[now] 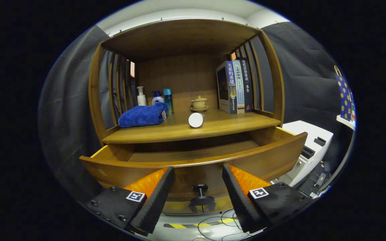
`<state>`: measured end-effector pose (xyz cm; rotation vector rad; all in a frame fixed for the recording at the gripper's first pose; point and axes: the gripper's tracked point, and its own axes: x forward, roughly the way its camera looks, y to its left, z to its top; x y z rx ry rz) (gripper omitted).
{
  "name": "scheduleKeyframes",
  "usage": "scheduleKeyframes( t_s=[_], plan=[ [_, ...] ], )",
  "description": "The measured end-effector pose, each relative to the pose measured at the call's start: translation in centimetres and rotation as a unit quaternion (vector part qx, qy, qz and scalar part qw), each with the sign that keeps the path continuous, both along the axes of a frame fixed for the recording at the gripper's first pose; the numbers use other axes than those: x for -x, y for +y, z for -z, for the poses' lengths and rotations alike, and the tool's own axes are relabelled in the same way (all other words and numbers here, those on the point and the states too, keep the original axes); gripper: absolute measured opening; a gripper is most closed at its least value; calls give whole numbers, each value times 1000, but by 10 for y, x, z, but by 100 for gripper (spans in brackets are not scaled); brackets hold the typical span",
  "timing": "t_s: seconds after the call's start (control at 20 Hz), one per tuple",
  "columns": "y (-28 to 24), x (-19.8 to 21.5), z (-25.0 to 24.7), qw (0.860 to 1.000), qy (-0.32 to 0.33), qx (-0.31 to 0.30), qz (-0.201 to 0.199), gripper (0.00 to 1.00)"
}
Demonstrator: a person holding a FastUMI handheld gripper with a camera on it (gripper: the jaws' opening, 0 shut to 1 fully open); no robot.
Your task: Pull open the drawer, take out the items inside it, and place them on the countertop above the cabinet.
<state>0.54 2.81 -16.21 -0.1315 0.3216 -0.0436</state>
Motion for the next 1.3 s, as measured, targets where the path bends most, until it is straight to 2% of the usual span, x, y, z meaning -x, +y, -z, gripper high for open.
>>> scheduleKeyframes(
  t_s=[0.35, 0.85, 0.9, 1.05, 1.15, 1.3],
  plan=[
    [0, -23, 1, 1000, 6, -17, 3, 98],
    [1, -75, 0, 999, 26, 27, -8, 97],
    [9, -75, -1, 999, 28, 25, -24, 97],
    [7, -75, -3, 998, 23, 50, -27, 96],
    [12, -68, -1, 998, 42, 38, -22, 96],
    [36, -70, -44, 999, 14, 2, -34, 97]
  ],
)
